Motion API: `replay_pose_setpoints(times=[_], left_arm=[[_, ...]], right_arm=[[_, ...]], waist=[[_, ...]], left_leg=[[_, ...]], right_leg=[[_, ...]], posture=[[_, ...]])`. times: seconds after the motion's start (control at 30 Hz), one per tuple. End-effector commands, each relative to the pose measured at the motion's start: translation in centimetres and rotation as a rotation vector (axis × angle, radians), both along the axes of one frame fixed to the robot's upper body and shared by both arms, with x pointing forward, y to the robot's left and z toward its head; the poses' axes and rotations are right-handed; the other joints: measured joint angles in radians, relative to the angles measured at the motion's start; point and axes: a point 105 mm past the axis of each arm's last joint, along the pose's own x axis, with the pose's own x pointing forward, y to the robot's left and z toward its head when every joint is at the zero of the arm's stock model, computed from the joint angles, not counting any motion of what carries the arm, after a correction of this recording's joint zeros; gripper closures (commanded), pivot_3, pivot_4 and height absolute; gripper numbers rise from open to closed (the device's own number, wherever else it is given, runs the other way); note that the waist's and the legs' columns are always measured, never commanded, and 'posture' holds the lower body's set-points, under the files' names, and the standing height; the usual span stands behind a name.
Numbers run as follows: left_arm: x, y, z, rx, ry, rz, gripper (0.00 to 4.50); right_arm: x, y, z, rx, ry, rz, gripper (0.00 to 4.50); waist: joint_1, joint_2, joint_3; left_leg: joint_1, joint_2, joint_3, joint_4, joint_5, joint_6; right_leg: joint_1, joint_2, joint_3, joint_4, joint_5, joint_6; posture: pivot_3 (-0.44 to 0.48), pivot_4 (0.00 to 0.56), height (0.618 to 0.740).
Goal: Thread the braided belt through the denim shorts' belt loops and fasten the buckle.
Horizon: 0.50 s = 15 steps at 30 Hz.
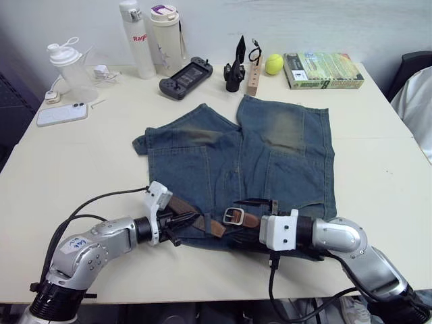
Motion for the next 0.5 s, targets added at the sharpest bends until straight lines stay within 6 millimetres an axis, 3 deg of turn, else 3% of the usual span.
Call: replay_pose_setpoints(times=[0.03,0.23,0.5], left_arm=[[-2.0,0.1,-4.7,0.203,0.107,-0.037,4.50],[-1.9,0.1,-4.9,0.304,0.036,-0.055,4.50],[-1.9,-0.2,-4.6,0.282,0.034,-0.050,4.50]], right_arm=[[-0.3,1.0,0.3,0.012,-0.050,0.038,0.56],[-0.5,2.2,0.2,0.026,-0.062,0.063,0.56],[0.6,2.8,-0.3,-0.001,-0.097,0.046,0.56]], waist=[[0.001,0.001,-0.001],[0.003,0.004,-0.005],[0.004,0.007,-0.008]], left_leg=[[0.000,0.000,0.000,0.000,0.000,0.000],[0.002,0.000,0.000,0.000,0.000,0.000],[0.002,0.000,0.000,0.000,0.000,0.000]], right_leg=[[0.000,0.000,0.000,0.000,0.000,0.000],[0.002,-0.004,0.000,0.001,0.000,0.000],[0.002,-0.005,0.000,0.001,0.000,0.000]], posture=[[0.000,0.150,0.717],[0.000,0.150,0.717],[0.000,0.150,0.717]])
